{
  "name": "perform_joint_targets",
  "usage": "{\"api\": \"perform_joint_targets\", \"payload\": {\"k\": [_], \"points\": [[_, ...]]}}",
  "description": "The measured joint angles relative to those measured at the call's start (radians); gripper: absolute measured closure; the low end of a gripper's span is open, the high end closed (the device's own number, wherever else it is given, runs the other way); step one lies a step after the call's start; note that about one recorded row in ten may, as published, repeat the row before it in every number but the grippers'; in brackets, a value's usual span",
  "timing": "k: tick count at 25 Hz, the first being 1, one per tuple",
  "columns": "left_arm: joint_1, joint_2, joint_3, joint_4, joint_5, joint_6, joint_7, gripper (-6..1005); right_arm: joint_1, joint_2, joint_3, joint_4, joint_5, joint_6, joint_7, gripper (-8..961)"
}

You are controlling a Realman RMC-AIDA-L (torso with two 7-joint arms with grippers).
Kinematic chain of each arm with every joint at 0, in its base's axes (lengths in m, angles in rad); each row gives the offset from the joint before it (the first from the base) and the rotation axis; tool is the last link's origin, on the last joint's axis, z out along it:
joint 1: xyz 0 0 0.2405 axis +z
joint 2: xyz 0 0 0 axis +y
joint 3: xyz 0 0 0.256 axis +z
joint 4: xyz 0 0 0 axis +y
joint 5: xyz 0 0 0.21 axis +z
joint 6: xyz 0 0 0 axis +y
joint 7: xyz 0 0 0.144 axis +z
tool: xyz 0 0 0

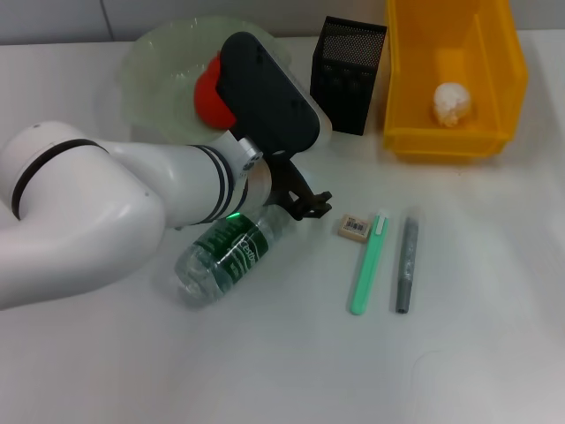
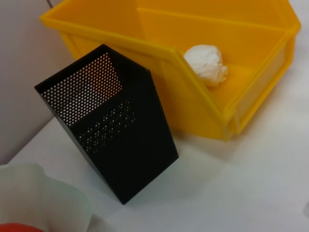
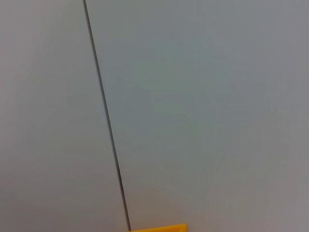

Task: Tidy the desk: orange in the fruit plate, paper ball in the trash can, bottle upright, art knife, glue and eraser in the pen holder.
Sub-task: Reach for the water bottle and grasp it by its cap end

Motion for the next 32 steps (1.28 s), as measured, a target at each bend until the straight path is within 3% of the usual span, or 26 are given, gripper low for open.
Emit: {"api": "perform_joint_targets", "payload": {"k": [15, 21, 32], "points": [[-0.076, 0.000, 0.003, -0.053, 0.020, 0.112, 0.000, 385, -0.007, 0.006, 0.004, 0.015, 0.001, -0.009, -0.007, 268], [-0.093, 0.000, 0.004, -0.051, 0.020, 0.154, 0.005, 501, -0.009, 0.009, 0.004, 0.015, 0.002, -0.016, -0.011, 268], [-0.071, 0.000, -0.002, 0.022, 0.064, 0.206, 0.009, 558, -0.014, 0.009, 0.005, 0.014, 0.007, -0.037, -0.013, 268]]}}
